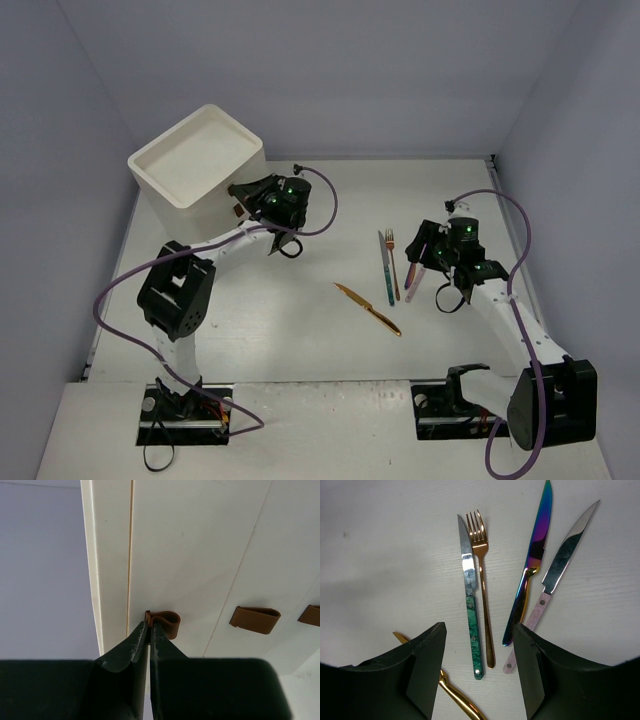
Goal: Sort the eating utensils into containers
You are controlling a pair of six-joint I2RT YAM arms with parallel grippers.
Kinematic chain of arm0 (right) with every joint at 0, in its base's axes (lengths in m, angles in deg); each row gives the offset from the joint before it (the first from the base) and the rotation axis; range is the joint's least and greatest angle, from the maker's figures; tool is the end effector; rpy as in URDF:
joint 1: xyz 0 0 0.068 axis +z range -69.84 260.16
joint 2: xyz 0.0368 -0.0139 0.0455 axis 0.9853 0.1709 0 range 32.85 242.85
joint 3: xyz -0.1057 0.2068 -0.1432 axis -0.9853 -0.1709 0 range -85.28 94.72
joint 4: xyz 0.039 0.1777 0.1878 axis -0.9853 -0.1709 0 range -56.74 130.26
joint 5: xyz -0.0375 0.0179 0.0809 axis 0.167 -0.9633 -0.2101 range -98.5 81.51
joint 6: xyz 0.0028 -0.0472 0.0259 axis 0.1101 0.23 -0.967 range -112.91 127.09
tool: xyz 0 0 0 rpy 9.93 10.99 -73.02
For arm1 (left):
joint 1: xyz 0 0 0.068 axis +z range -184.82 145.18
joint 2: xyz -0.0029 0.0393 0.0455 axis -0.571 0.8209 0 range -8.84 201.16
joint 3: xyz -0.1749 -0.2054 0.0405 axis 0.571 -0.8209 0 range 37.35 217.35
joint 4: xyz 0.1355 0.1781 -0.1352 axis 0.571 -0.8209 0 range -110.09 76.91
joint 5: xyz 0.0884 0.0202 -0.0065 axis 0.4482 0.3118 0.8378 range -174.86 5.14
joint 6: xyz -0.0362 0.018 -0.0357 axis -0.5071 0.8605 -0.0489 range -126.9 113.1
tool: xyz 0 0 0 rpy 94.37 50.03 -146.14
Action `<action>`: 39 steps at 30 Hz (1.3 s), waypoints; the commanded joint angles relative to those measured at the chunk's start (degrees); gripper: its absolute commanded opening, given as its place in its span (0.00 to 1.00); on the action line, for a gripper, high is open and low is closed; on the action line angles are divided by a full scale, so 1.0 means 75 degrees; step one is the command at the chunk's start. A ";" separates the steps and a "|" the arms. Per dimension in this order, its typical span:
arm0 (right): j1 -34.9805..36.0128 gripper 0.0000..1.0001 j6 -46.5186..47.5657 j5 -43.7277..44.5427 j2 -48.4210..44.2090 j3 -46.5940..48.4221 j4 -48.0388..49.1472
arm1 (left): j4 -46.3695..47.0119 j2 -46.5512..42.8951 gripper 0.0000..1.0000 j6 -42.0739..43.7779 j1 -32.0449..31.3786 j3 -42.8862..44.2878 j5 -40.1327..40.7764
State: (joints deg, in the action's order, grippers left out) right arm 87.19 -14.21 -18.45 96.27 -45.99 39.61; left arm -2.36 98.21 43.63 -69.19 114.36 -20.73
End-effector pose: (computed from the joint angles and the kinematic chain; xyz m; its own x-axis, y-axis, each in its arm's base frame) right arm 0.2464 0.0365 0.2585 -0.4879 0.3003 -0.8196 -0.1063 0.9115 0.3972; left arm 0.3682 -0.2129 0.2656 -0.5244 0.7667 -0.3703 -0.0783 0.3896 0.9176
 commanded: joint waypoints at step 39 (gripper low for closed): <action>0.0784 0.43 0.0449 0.0893 0.2397 0.1380 -0.0610 | -0.6069 -0.4401 0.75 -0.7618 -0.1532 0.1112 -0.4536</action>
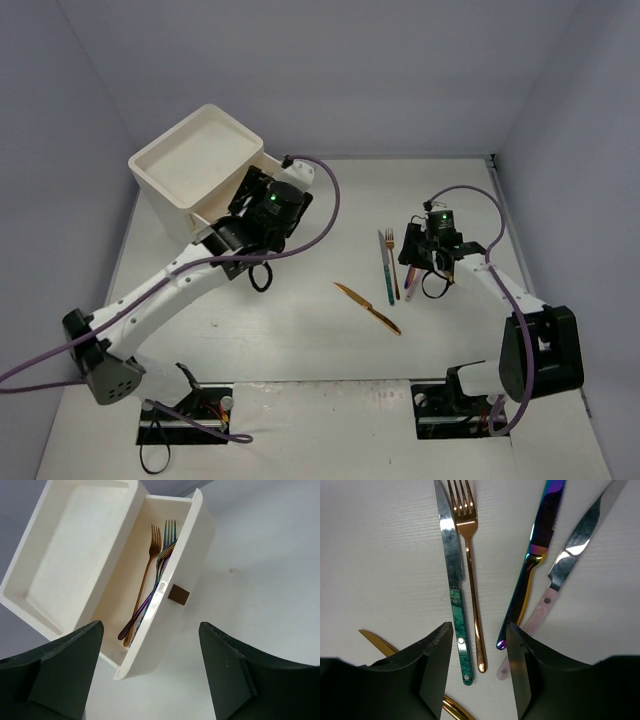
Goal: Sort the eating utensils into containers
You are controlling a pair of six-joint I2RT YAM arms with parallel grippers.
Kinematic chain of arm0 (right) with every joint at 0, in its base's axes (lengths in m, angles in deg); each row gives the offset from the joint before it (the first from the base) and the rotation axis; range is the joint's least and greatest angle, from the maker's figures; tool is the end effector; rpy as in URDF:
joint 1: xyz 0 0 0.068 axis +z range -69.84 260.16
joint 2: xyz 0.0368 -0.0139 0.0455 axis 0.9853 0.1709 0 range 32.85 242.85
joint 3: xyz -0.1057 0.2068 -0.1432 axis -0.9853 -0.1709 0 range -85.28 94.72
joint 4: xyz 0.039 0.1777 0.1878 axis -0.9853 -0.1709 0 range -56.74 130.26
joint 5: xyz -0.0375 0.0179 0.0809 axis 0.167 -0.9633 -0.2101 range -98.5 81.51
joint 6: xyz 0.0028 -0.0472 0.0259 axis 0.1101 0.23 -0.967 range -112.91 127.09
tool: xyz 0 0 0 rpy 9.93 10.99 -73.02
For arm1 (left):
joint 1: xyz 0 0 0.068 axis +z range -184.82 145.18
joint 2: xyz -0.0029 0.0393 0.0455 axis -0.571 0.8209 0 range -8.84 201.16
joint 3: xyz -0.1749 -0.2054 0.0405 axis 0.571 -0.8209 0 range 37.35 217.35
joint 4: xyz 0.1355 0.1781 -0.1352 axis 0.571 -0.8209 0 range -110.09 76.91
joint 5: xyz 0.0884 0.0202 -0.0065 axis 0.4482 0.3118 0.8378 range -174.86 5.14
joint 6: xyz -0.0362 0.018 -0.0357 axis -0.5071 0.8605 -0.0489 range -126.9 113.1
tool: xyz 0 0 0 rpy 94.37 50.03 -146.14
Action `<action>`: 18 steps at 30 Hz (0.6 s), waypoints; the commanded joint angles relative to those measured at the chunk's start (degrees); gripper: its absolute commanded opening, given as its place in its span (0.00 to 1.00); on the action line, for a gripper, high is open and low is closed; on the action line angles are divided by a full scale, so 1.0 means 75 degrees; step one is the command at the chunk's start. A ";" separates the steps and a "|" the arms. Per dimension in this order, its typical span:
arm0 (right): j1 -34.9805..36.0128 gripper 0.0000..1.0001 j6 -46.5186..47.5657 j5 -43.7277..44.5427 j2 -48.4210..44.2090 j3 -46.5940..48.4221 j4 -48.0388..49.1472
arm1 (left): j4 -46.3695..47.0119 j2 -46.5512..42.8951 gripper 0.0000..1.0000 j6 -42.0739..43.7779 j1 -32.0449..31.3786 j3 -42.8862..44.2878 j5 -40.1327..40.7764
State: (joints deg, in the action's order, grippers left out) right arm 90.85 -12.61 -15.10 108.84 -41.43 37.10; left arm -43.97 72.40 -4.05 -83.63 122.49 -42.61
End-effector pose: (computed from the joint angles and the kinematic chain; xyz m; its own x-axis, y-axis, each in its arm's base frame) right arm 0.2791 0.0568 0.2269 -0.6278 0.2222 -0.7460 -0.0689 0.9388 0.3376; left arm 0.2219 -0.2171 0.4054 -0.2902 0.3875 -0.8750 0.1771 0.9203 0.3489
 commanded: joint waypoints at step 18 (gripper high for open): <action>0.0626 0.29 0.0482 0.1261 0.3309 0.2259 -0.0458 | -0.1436 -0.3610 0.75 -0.3202 0.1597 -0.1271 -0.5222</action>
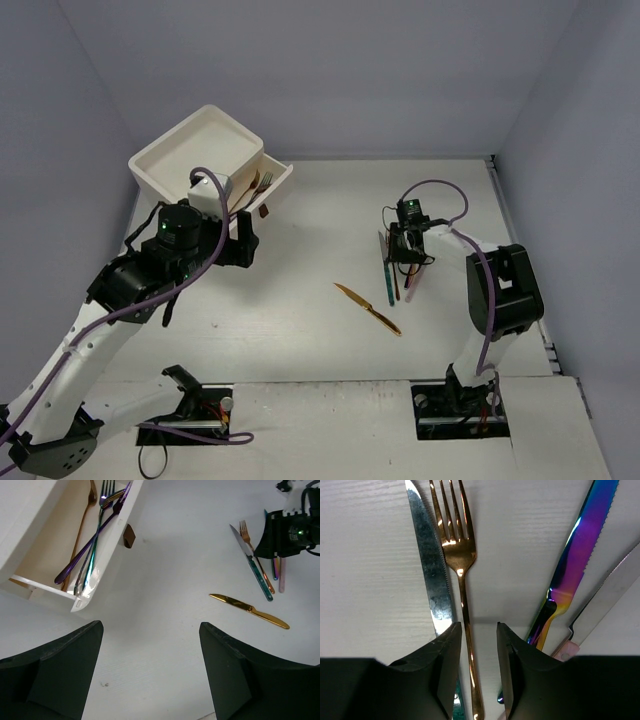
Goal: Sort the eating utensils into containers
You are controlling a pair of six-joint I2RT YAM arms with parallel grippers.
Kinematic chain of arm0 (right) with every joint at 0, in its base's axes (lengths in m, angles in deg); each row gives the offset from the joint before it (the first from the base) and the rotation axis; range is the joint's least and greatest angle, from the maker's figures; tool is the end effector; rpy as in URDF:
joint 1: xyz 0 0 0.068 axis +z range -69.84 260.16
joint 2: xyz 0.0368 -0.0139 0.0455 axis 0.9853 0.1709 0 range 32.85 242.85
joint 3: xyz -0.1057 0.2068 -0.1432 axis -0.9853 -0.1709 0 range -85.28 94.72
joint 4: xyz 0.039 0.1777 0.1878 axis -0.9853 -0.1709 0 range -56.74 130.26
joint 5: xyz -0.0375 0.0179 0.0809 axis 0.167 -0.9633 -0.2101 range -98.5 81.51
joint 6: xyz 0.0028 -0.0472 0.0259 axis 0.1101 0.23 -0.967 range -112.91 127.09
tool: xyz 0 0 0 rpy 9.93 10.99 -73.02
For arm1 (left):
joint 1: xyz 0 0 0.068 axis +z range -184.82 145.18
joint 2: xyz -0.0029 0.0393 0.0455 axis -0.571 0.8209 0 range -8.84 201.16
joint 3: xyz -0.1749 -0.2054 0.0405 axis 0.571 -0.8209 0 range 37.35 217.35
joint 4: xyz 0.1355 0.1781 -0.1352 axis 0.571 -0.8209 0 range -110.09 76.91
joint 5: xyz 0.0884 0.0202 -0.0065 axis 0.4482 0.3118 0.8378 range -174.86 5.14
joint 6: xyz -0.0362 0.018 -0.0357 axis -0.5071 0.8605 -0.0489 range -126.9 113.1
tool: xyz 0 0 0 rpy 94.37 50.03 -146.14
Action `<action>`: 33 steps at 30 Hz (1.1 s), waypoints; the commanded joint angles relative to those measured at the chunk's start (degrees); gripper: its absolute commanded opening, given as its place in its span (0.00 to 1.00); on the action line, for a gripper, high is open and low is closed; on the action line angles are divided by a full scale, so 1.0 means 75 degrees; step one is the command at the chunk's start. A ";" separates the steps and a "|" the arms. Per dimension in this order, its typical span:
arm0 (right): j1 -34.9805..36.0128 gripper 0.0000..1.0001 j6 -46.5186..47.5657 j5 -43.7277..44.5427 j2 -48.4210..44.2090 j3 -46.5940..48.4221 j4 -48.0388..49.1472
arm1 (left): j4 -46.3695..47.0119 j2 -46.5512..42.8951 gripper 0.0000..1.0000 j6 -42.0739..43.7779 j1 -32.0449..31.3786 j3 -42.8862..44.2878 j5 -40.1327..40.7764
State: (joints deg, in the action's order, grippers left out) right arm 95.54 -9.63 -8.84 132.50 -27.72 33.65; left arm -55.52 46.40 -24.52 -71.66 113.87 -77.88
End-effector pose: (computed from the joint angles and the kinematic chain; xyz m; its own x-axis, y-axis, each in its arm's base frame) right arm 0.3458 0.0953 0.1717 -0.7711 0.0862 -0.6309 -0.0493 0.9797 0.1942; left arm 0.1450 -0.1031 0.4357 -0.4278 -0.0550 -0.9022 0.3934 0.8873 -0.2406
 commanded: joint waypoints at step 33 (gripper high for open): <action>0.1252 0.00 -0.1933 -0.0773 -0.3707 0.1287 0.0558 | 0.1759 0.1107 0.75 -0.1650 -0.1666 0.0407 -0.1131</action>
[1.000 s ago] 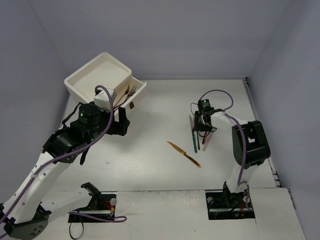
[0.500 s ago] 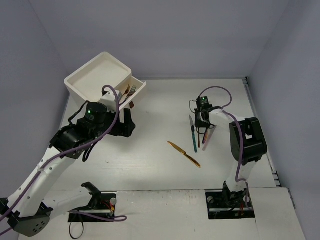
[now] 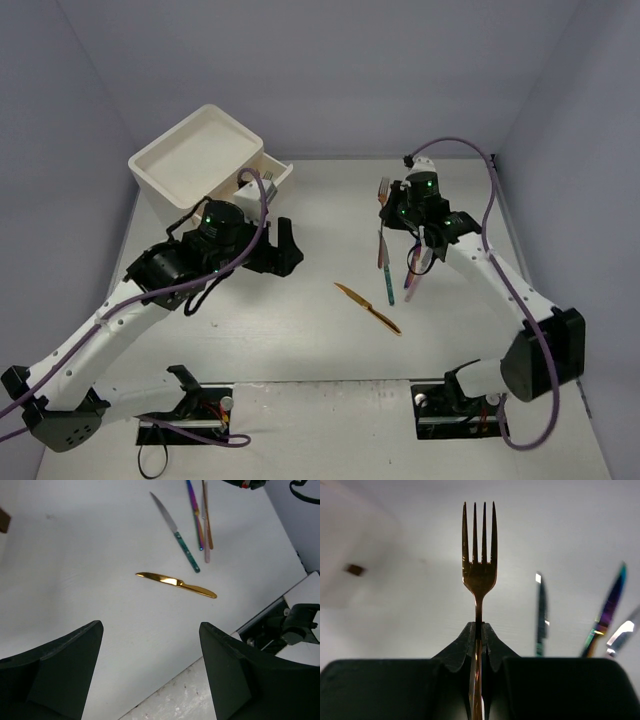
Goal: Sort the eating utensils into containers
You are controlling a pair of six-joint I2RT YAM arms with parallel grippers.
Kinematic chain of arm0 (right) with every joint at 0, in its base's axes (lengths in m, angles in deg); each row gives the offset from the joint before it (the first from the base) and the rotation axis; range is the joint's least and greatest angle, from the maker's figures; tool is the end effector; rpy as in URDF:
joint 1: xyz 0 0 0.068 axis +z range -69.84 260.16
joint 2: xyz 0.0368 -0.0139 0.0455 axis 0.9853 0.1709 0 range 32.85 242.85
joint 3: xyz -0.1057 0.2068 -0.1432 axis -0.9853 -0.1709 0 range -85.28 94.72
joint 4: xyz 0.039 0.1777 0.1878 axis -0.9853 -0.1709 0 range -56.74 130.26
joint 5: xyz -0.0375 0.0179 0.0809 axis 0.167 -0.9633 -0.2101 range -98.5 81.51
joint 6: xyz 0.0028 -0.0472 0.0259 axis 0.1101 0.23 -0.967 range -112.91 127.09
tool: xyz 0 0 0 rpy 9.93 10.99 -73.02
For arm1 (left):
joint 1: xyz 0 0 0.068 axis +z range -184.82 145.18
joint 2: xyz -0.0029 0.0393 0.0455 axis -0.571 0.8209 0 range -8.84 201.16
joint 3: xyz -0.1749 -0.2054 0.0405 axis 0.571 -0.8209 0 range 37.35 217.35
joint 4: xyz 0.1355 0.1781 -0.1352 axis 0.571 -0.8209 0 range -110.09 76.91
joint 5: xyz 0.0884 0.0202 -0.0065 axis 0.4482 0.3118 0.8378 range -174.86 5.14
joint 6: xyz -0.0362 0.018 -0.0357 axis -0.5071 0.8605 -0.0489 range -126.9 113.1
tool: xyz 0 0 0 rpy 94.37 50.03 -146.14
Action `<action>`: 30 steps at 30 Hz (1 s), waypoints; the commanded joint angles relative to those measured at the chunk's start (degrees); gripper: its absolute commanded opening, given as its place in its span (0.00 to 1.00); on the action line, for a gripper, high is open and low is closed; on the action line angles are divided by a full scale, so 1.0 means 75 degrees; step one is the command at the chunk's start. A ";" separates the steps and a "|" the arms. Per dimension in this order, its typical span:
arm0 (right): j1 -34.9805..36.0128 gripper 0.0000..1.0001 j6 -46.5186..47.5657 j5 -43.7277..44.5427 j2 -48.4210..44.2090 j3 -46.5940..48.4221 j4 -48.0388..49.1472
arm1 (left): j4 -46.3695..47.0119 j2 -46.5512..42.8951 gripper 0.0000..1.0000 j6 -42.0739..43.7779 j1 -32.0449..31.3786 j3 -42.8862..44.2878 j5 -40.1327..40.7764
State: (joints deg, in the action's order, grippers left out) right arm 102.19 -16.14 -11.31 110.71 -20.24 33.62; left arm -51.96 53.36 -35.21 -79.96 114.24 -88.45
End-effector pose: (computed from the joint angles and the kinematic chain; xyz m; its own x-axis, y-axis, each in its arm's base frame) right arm 0.2960 0.1216 0.3393 -0.4484 0.2435 -0.8600 -0.2619 0.8842 0.3869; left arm 0.1526 -0.1564 0.4223 -0.6089 -0.0592 -0.7911 0.5214 0.7217 -0.4553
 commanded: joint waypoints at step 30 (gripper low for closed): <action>0.1855 0.00 -0.2715 -0.0585 -0.2050 -0.0538 0.1844 | 0.2089 0.2134 0.43 0.0250 -0.2126 0.1211 0.2862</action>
State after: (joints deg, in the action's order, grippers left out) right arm 115.52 -35.56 -16.02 96.91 -24.27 41.66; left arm -39.68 69.77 -34.00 -95.46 120.36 -70.44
